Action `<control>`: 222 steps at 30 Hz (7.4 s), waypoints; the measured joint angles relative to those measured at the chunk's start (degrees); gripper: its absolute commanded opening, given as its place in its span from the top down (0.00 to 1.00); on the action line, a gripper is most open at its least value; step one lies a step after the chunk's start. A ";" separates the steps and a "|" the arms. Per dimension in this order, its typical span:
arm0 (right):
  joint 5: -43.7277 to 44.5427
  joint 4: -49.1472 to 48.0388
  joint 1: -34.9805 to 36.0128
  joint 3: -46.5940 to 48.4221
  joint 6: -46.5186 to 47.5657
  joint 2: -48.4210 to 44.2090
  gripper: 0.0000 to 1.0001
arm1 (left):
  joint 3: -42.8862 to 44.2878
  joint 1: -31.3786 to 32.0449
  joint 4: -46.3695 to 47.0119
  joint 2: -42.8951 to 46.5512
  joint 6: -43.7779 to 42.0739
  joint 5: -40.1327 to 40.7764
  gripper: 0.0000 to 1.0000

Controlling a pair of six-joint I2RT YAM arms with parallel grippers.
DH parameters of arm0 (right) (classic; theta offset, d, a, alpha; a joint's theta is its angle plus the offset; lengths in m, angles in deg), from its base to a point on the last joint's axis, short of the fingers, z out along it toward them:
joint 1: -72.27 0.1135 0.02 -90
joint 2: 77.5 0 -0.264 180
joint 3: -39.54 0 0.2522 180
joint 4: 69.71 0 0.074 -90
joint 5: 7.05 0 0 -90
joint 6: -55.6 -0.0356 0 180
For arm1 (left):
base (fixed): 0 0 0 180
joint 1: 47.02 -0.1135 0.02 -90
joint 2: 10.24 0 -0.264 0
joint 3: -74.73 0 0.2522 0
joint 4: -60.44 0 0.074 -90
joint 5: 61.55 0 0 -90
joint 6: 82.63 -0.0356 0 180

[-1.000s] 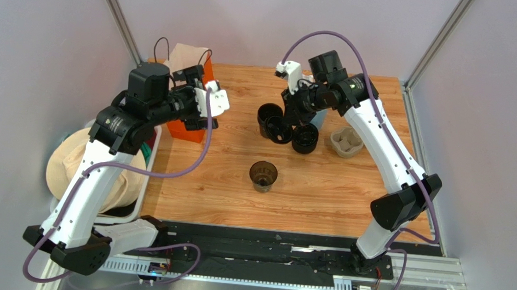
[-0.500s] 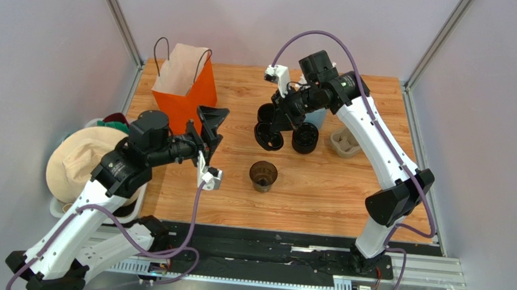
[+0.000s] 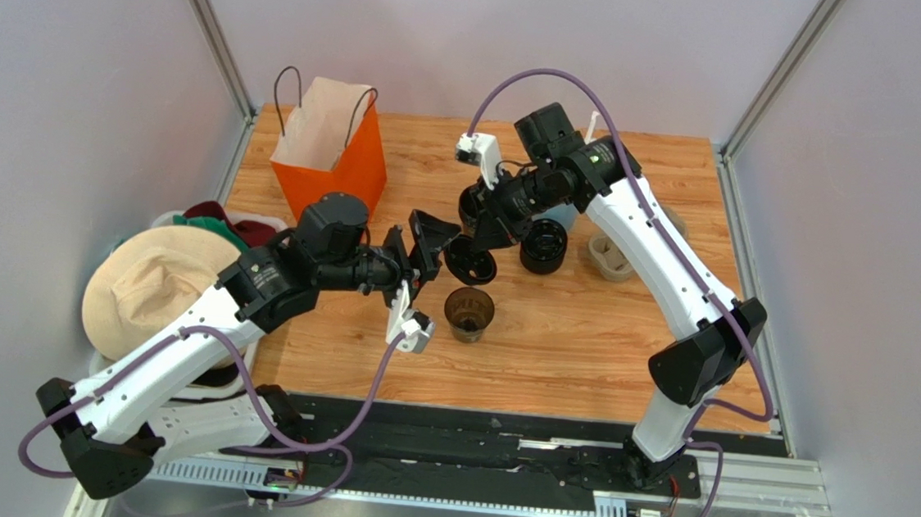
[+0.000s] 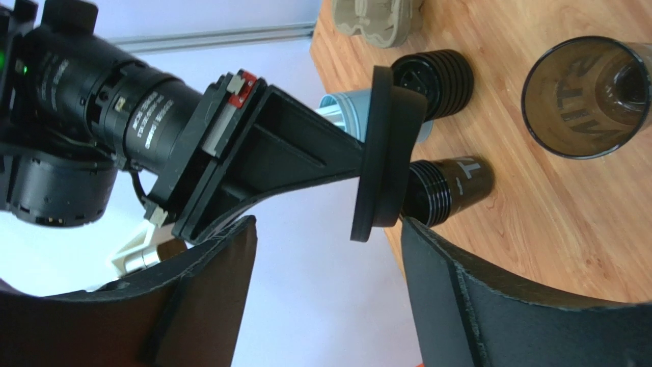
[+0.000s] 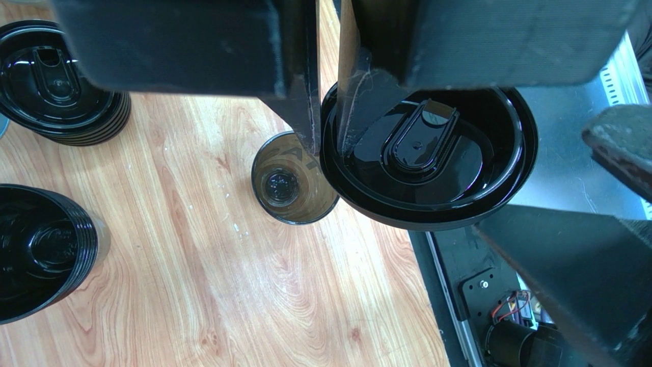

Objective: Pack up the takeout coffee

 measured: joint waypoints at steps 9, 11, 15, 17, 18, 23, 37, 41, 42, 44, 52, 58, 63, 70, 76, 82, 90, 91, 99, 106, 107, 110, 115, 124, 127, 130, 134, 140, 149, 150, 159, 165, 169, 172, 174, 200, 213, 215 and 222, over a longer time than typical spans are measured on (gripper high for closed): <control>0.00 -0.07 0.02 -0.74 0.00 -0.68 0.90 | 0.00 3.69 -2.12 -0.15 -1.81 2.82 0.34; -0.02 -0.07 0.07 -0.74 0.00 -0.98 0.90 | -0.11 4.07 -2.16 -0.26 -1.88 3.39 0.34; -0.26 -0.02 0.24 -0.74 0.00 -1.42 0.90 | -1.36 4.50 -2.12 -0.50 -2.08 4.74 0.38; -0.37 -0.04 0.48 -0.74 0.00 -1.62 0.90 | -2.12 4.48 -1.99 -0.70 -2.10 5.35 0.43; -0.39 -0.04 0.66 -0.74 0.00 -1.73 0.90 | -2.40 4.50 -1.92 -0.81 -2.10 5.55 0.48; -0.37 -0.02 1.46 -0.76 0.00 -1.86 0.90 | -3.04 4.59 -0.70 -0.94 -2.47 6.10 0.51; 0.04 0.00 1.99 -0.83 0.02 -1.92 0.84 | -4.02 5.11 1.14 -0.96 -1.73 7.02 1.00; 1.11 -0.09 1.99 -0.83 0.13 -2.10 0.43 | -4.02 5.27 1.22 -0.96 -0.72 7.32 1.00; 1.66 -0.15 1.97 -0.81 0.37 -2.32 0.36 | -4.02 5.40 1.22 -0.96 -0.04 7.56 1.00; 2.73 -0.55 1.36 -0.81 0.85 -3.26 0.28 | -3.91 5.55 0.81 -1.01 2.21 8.72 1.00; 5.05 -4.66 -10.21 -1.14 1.49 -10.93 0.25 | 13.62 5.22 -14.19 -10.27 25.83 20.37 1.00; 4.81 -13.49 -11.61 -14.67 1.09 -20.39 0.24 | 15.58 2.19 -23.19 -11.72 42.21 19.23 1.00; 5.81 -21.86 -11.15 -27.36 1.07 -27.45 0.24 | 12.15 -5.05 -23.39 -11.04 53.44 10.88 1.00; 14.10 -30.60 -3.82 -36.50 3.15 -34.62 0.34 | 13.84 -7.21 -19.67 -16.92 72.70 -4.96 1.00; 21.57 -34.51 3.85 -36.46 4.63 -33.44 0.45 | 16.41 -8.15 -15.87 -22.77 86.68 -15.91 1.00; 26.82 -35.43 6.86 -36.11 6.10 -30.84 0.49 | 16.83 -13.14 -12.50 -22.75 95.08 -21.99 1.00; 30.75 -35.34 10.80 -33.92 7.06 -30.77 0.50 | 13.94 -15.30 -7.67 -22.67 100.41 -23.63 1.00; 30.82 -35.34 11.02 -33.92 7.06 -30.97 0.50 | 13.66 -15.30 -7.34 -22.67 100.67 -23.61 1.00; 31.17 -35.21 12.52 -33.94 7.08 -31.87 0.51 | 13.14 -16.00 -5.29 -22.75 102.12 -23.23 1.00; 32.22 -35.65 15.15 -33.97 7.61 -30.29 0.59 | 13.14 -16.04 -4.46 -24.02 102.79 -23.26 1.00; 32.70 -35.67 15.39 -33.97 7.72 -29.79 0.60 | 13.11 -16.04 -4.44 -24.11 102.82 -23.28 1.00; 34.38 -35.67 15.61 -34.01 8.11 -28.55 0.60 | 13.11 -16.04 -4.26 -24.15 103.01 -23.47 1.00; 37.18 -35.71 15.61 -34.14 8.94 -28.02 0.61 | 12.87 -16.04 -3.54 -24.15 103.25 -23.78 1.00; 39.26 -36.48 15.61 -34.14 10.08 -27.36 0.65 | 11.74 -16.06 -2.84 -24.06 103.75 -24.59 1.00; 39.39 -36.98 15.67 -34.14 10.34 -26.43 0.65 | 11.61 -16.24 -2.64 -23.67 104.02 -24.94 1.00; 39.43 -37.40 15.72 -34.14 10.51 -26.01 0.65 | 11.39 -16.31 -2.60 -23.28 104.13 -24.63 1.00; 39.54 -37.70 15.76 -34.14 10.54 -25.99 0.76 | 11.10 -16.35 -2.21 -23.02 104.30 -24.76 1.00; 39.54 -37.90 15.98 -34.14 10.71 -25.51 0.93 | 10.82 -16.63 -1.05 -22.84 104.80 -24.52 1.00; 39.04 -37.83 16.04 -34.07 10.71 -25.05 1.00 | 10.29 -16.76 -0.90 -22.29 105.13 -24.04 0.79; 38.95 -37.79 16.04 -34.01 10.71 -25.05 1.00 | 10.29 -16.76 -0.92 -22.18 105.09 -23.98 0.76; 37.75 -35.28 16.02 -32.92 11.65 -25.03 1.00 | 10.51 -16.68 -3.69 -20.28 100.87 -22.58 0.53; 37.00 -30.51 15.93 -31.74 13.03 -25.03 1.00 | 10.49 -17.57 -4.90 -18.18 96.89 -18.56 0.16; 35.65 -28.28 15.85 -31.19 13.66 -25.00 1.00 | 8.48 -18.80 -2.36 -15.28 94.18 -14.95 0.03; 34.14 -26.14 15.41 -30.47 13.94 -24.35 1.00 | 2.56 -20.79 2.56 -10.58 92.24 -12.37 0.03; 32.04 -25.00 14.56 -29.75 13.92 -23.37 1.00 | -1.05 -22.27 4.42 -7.91 91.03 -11.04 0.02; 22.10 -15.69 6.32 -27.56 8.15 -10.32 0.98 | -14.19 -24.20 16.48 3.30 75.69 0.72 0.12; 20.94 -11.43 6.60 -18.25 10.32 0.02 0.96 | -14.91 -24.52 14.40 4.04 71.19 -4.96 0.29; 20.87 -10.60 6.75 -17.38 10.73 1.03 0.96 | -14.91 -24.72 13.99 4.07 70.93 -5.55 0.29; 21.16 -8.68 8.28 -16.76 11.52 4.11 0.96 | -14.91 -25.81 13.31 4.22 70.82 -6.27 0.27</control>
